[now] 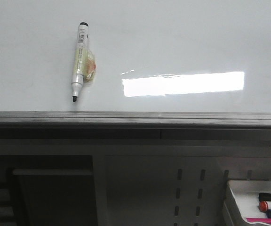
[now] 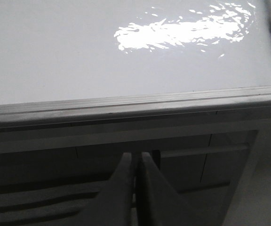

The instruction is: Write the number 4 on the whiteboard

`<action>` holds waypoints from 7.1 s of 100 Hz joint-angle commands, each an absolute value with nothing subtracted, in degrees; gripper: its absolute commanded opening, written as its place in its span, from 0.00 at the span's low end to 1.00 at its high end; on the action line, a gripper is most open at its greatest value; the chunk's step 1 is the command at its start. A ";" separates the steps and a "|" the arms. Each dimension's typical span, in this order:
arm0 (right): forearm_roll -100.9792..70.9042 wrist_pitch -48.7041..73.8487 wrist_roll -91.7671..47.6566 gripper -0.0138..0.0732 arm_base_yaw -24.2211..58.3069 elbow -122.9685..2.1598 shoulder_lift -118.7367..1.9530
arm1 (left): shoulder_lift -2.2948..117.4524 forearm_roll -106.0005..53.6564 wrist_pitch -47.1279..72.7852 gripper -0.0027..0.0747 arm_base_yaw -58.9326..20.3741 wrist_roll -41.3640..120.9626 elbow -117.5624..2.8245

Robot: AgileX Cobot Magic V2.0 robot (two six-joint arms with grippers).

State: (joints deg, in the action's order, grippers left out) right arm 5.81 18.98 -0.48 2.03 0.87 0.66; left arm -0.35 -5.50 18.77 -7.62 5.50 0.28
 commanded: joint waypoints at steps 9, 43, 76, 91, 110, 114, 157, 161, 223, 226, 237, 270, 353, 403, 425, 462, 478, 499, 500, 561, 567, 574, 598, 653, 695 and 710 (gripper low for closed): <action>6.99 17.69 -0.39 0.08 1.55 1.98 1.35 | -0.71 -6.16 14.83 0.01 -7.65 5.04 2.16; 7.60 17.69 -0.39 0.08 1.55 1.98 1.35 | -0.71 -6.16 14.83 0.01 -7.65 5.04 2.16; 16.70 15.85 -0.39 0.08 1.55 1.98 1.35 | -0.71 -6.16 14.83 0.01 -7.65 5.04 2.16; 24.30 3.96 -0.39 0.08 1.55 1.98 1.35 | -0.71 -6.16 14.83 0.01 -7.65 5.04 2.16; 21.67 -13.72 3.30 0.08 1.55 1.98 1.35 | -0.71 -5.56 13.50 0.01 -7.65 5.04 2.16; 18.50 -14.62 6.74 0.08 1.55 1.98 1.35 | -0.71 -6.46 12.41 0.01 -7.65 5.04 2.16; -15.08 -7.05 12.17 0.08 1.55 0.71 1.35 | -0.71 -52.06 -2.43 0.01 -7.65 5.04 2.16; -16.39 -7.05 12.17 0.08 1.55 -0.13 1.35 | -0.71 -52.17 -2.15 0.01 -7.65 5.04 1.78; -7.17 23.60 4.82 0.55 1.91 -30.81 -22.69 | 34.24 -29.03 20.07 0.61 -8.02 11.27 -28.59; -7.30 23.75 4.82 0.58 2.09 -31.29 -23.14 | 35.76 -29.44 21.74 0.64 -8.02 11.27 -29.69; -10.00 21.76 4.82 0.60 3.25 -31.67 -23.83 | 43.20 -33.38 24.94 0.60 -9.47 14.66 -33.02; -10.41 20.09 4.82 0.60 4.10 -31.67 -24.85 | 61.47 -43.39 13.56 0.54 -27.44 22.74 -41.36; -12.16 22.59 -0.35 0.60 7.08 -32.51 -25.30 | 82.20 -42.81 7.99 0.01 -33.00 23.28 -47.52; -45.79 32.85 -54.26 0.60 28.57 -37.18 -42.16 | 66.42 -31.24 35.22 0.01 -41.61 60.71 -47.42; -52.48 26.63 -63.10 0.60 37.68 -37.18 -48.21 | 66.37 -30.38 37.29 0.01 -43.60 67.69 -46.94; -53.41 19.11 -63.10 0.60 47.28 -39.45 -54.98 | 66.37 -31.10 35.23 0.01 -44.61 69.92 -46.94; -55.77 18.98 -63.10 0.60 47.89 -41.99 -59.03 | 66.37 -31.52 35.23 0.01 -44.61 70.06 -46.94; -55.77 20.38 -63.10 0.60 47.89 -43.46 -64.10 | 66.37 -32.00 35.23 0.01 -44.61 70.19 -46.94; -55.77 20.37 -63.10 0.60 47.89 -43.46 -64.22 | 66.37 -32.00 35.23 0.01 -44.61 70.19 -46.94; -56.26 20.69 -63.10 0.08 47.89 -43.46 -66.02 | 66.37 -34.08 35.23 0.01 -44.61 70.19 -46.94; -56.16 20.69 -63.10 0.08 47.89 -43.46 -66.02 | 66.37 -34.35 35.23 0.02 -44.49 70.19 -47.06; -55.84 20.02 -63.10 0.08 47.89 -43.46 -65.92 | 66.09 -34.56 35.23 0.10 -44.36 69.00 -47.06; -54.45 15.36 -63.10 0.08 47.78 -43.35 -65.79 | 60.07 -33.74 33.62 0.66 -44.36 57.21 -47.14; -54.73 -5.83 -63.10 0.08 38.62 -43.35 -66.06 | 17.82 -27.34 19.79 0.12 -28.37 31.14 -25.51; -54.73 -5.02 -63.10 0.08 32.44 -48.19 -70.47 | 12.30 -34.61 16.08 0.01 -24.48 31.14 -19.13; -55.16 -5.09 -63.10 0.08 31.74 -48.19 -72.67 | 12.30 -35.66 15.72 0.01 -24.48 31.14 -19.13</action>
